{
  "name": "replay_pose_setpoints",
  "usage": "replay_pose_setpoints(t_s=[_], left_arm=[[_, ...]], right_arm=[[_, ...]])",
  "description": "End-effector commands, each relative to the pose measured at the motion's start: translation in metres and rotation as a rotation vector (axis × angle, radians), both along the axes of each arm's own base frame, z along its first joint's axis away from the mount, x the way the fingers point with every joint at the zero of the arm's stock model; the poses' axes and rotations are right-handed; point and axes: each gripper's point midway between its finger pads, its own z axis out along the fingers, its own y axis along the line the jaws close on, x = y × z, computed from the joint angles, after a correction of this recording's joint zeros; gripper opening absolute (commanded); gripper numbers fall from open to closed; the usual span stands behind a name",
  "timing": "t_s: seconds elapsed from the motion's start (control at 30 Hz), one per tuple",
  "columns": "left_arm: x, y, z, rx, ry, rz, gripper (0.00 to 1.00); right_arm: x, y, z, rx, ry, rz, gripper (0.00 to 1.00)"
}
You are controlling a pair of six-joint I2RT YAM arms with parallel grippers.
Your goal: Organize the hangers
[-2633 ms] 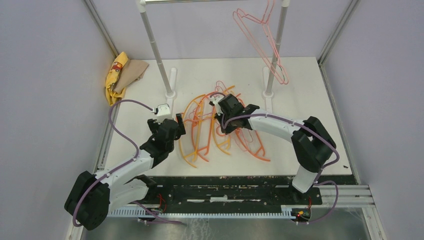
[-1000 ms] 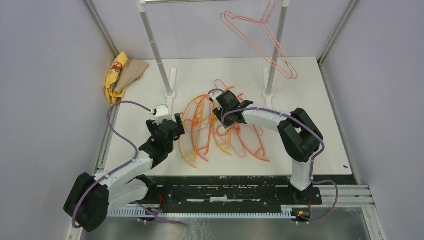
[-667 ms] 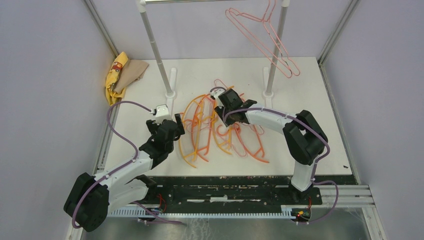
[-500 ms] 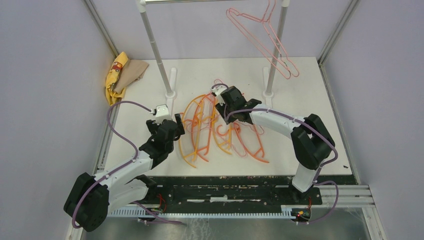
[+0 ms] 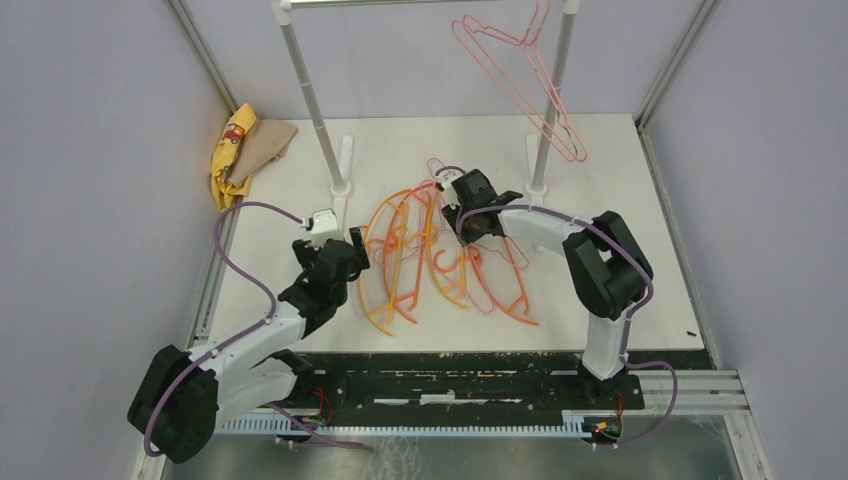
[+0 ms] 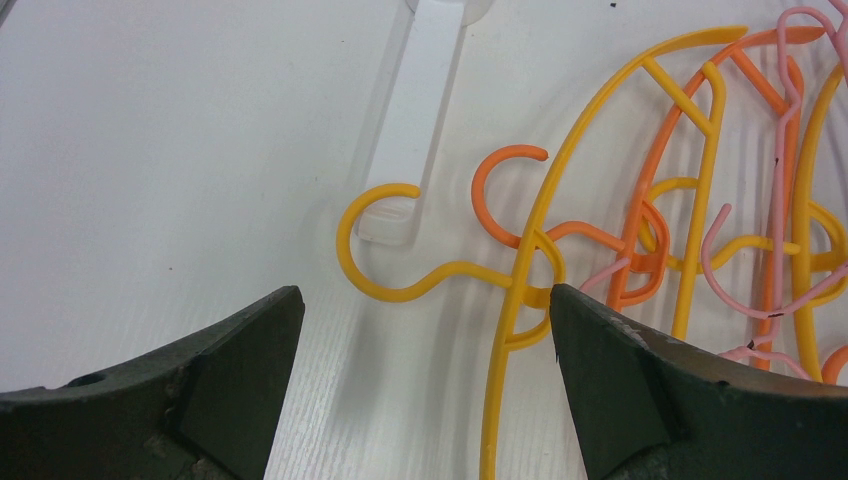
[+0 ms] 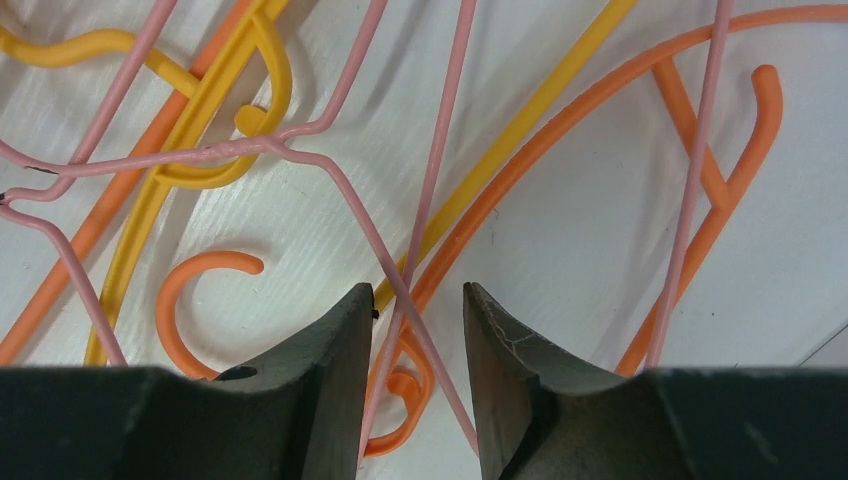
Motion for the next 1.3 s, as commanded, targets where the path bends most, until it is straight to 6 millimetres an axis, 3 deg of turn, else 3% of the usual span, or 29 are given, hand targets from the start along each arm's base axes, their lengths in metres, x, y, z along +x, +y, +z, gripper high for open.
replay_pose_setpoints(t_s=[0.0,0.4,0.5,0.63,0.9,1.27], left_arm=[[0.005,-0.001,0.009,-0.040,-0.041,0.033,0.99],[0.005,-0.001,0.008,-0.040,-0.040,0.032,0.99],[0.006,-0.002,0.009,-0.041,-0.041,0.032,0.99],[0.005,-0.002,0.009,-0.041,-0.041,0.031,0.99],[0.005,-0.001,0.010,-0.046,-0.047,0.031,0.99],[0.004,-0.001,0.011,-0.049,-0.048,0.031,0.99]], right_arm=[[0.016,0.007,0.018,0.057,-0.041,0.012,0.46],[0.000,0.010,0.002,0.098,0.029,0.032,0.32],[-0.001,0.013,0.007,0.123,0.026,0.036,0.24],[-0.002,0.016,0.022,0.157,0.015,0.032,0.04],[-0.013,0.033,0.072,0.339,-0.021,0.034,0.01],[-0.026,0.082,0.179,0.716,-0.098,0.077,0.01]])
